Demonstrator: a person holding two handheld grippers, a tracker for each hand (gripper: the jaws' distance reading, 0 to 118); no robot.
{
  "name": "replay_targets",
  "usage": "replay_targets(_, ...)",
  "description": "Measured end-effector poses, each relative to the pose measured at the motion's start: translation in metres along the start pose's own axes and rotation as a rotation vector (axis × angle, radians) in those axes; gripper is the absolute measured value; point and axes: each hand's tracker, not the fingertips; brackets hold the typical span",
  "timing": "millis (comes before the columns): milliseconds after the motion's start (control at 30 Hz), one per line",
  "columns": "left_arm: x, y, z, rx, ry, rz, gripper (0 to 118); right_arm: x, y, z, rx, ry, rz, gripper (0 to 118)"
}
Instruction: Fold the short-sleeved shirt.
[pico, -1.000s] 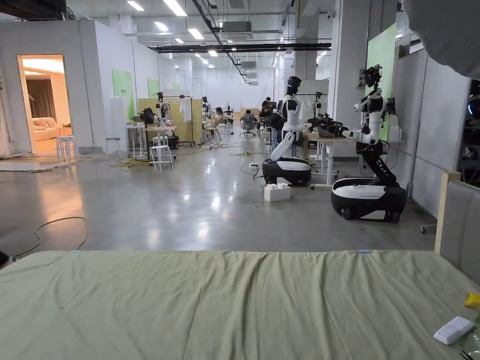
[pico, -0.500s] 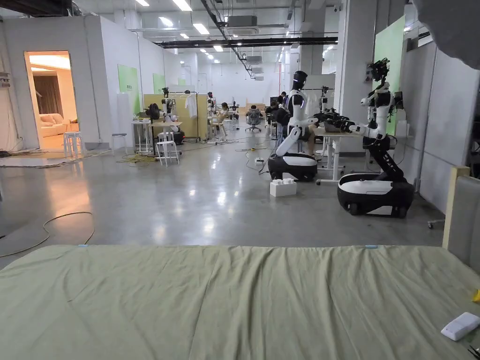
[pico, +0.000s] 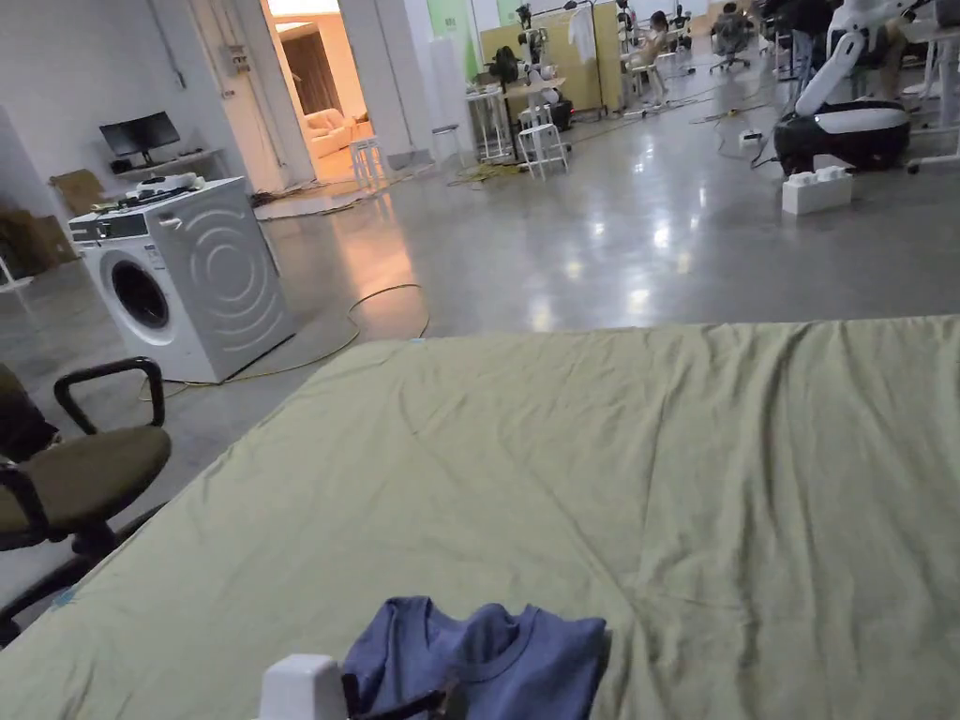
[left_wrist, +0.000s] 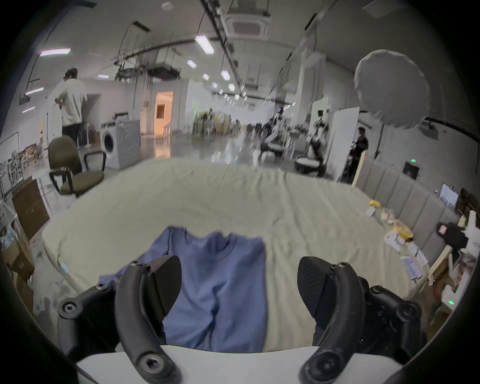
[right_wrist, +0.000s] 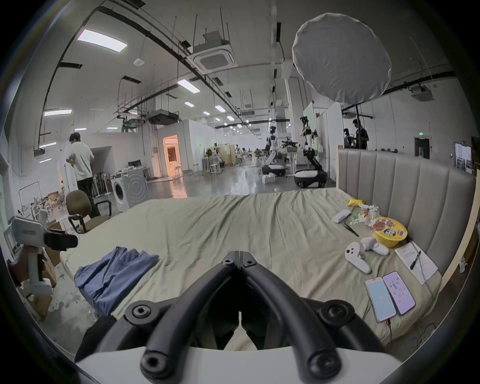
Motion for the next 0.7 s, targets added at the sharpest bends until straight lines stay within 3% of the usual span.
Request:
replay_targets(133, -0.025, -0.034, -0.083, -0.163, -0.018, 0.025, 92, 0.003, -0.011, -0.013, -0.085, -0.012, 0.010, 1)
replay_targets(233, -0.037, -0.054, -0.133, -0.256, 0.081, 0.013, 92, 0.004, -0.016, -0.019, -0.130, -0.029, 0.014, 1)
replay_targets(433, -0.040, -0.076, -0.183, -0.363, 0.145, 0.022, 86, 0.007, -0.028, -0.028, -0.204, -0.055, 0.024, 1)
replay_targets(600, -0.024, -0.070, -0.176, -0.350, 0.157, -0.046, 20, 0.005, -0.035, -0.029, -0.222, -0.034, 0.032, 1)
replay_targets(700, -0.040, -0.063, -0.178, -0.372, 0.133, 0.085, 10, 0.004, -0.036, -0.025, -0.229, -0.026, 0.029, 1)
